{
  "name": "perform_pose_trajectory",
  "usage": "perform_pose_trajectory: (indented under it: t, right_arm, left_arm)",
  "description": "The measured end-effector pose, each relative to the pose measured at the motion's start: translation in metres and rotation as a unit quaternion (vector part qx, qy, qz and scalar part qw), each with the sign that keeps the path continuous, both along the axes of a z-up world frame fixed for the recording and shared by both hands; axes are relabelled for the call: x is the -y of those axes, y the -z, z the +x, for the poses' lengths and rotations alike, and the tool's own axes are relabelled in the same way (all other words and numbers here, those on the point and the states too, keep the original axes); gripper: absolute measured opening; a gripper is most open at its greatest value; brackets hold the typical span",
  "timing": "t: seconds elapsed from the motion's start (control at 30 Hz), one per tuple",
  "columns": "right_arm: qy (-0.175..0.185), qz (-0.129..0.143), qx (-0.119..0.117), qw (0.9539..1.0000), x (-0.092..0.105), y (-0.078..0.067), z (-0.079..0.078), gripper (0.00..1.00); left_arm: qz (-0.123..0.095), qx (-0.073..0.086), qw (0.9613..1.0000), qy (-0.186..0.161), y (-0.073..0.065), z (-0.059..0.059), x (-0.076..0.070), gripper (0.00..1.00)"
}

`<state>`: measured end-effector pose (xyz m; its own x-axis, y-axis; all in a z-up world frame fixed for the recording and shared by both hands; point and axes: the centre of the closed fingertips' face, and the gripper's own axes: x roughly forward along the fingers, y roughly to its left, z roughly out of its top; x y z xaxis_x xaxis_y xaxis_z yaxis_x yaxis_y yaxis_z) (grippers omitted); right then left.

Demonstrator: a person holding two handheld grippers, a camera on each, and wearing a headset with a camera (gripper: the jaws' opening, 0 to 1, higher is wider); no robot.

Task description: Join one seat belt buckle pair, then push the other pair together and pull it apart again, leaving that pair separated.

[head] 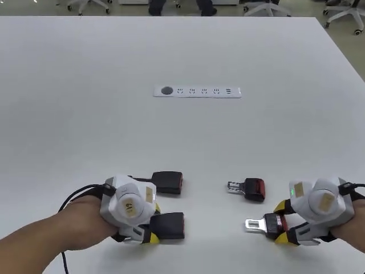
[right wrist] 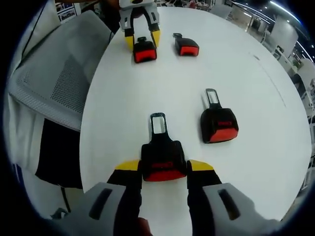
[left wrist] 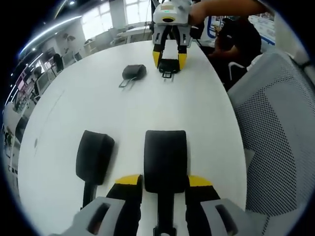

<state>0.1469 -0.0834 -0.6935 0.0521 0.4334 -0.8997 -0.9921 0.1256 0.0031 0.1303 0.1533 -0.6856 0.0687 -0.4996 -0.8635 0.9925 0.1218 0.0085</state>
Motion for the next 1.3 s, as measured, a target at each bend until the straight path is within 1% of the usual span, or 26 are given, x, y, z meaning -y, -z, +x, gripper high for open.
perform_pose_trajectory:
  t: [0.13, 0.17, 0.23, 0.4, 0.47, 0.57, 0.63, 0.77, 0.87, 1.03, 1.13, 1.3]
  right_arm:
    - [-0.007, -0.003, -0.001, 1.0, -0.001, 0.002, 0.0, 0.34]
    - [-0.01, -0.004, 0.0, 0.9999, -0.001, 0.002, 0.0, 0.34]
    - [-0.01, -0.005, -0.001, 0.9999, -0.001, 0.002, -0.001, 0.34]
    - [0.001, -0.003, -0.001, 1.0, -0.006, 0.001, -0.001, 0.34]
    - [0.003, 0.002, -0.003, 1.0, -0.011, 0.002, -0.002, 0.34]
    - [0.001, 0.008, 0.0, 1.0, -0.023, 0.002, -0.008, 0.34]
    - [0.0, 0.013, 0.0, 0.9999, -0.028, 0.002, -0.008, 0.34]
    - [0.001, 0.023, 0.002, 0.9997, -0.047, 0.001, -0.014, 0.34]
    - [0.004, 0.037, -0.002, 0.9993, -0.061, 0.0, -0.016, 0.34]
    - [0.011, 0.046, 0.0, 0.9989, -0.078, -0.002, -0.015, 0.34]
    - [0.016, 0.055, 0.001, 0.9983, -0.091, -0.001, -0.014, 0.34]
    - [0.007, 0.059, 0.006, 0.9982, -0.116, -0.001, -0.018, 0.33]
  left_arm:
    - [0.0, -0.002, 1.0, 0.002, 0.001, -0.001, -0.002, 0.33]
    - [0.0, 0.001, 1.0, 0.006, 0.001, -0.001, -0.002, 0.33]
    - [0.001, 0.002, 1.0, 0.007, 0.001, -0.001, -0.002, 0.33]
    - [0.002, 0.001, 0.9999, 0.014, 0.001, -0.001, -0.002, 0.33]
    - [0.004, 0.001, 0.9998, 0.018, 0.002, -0.001, -0.002, 0.33]
    - [0.004, 0.001, 0.9997, 0.022, 0.003, -0.001, -0.002, 0.33]
    - [0.003, -0.001, 0.9997, 0.023, 0.004, 0.0, -0.003, 0.33]
    - [0.004, -0.002, 0.9997, 0.023, 0.004, 0.0, -0.003, 0.33]
    - [0.005, -0.002, 0.9997, 0.022, 0.005, 0.0, -0.003, 0.33]
    - [0.004, 0.0, 0.9996, 0.029, 0.005, 0.0, -0.003, 0.33]
    - [0.002, -0.001, 0.9996, 0.027, 0.005, 0.0, -0.003, 0.33]
    - [0.002, 0.0, 0.9995, 0.03, 0.006, 0.001, -0.003, 0.33]
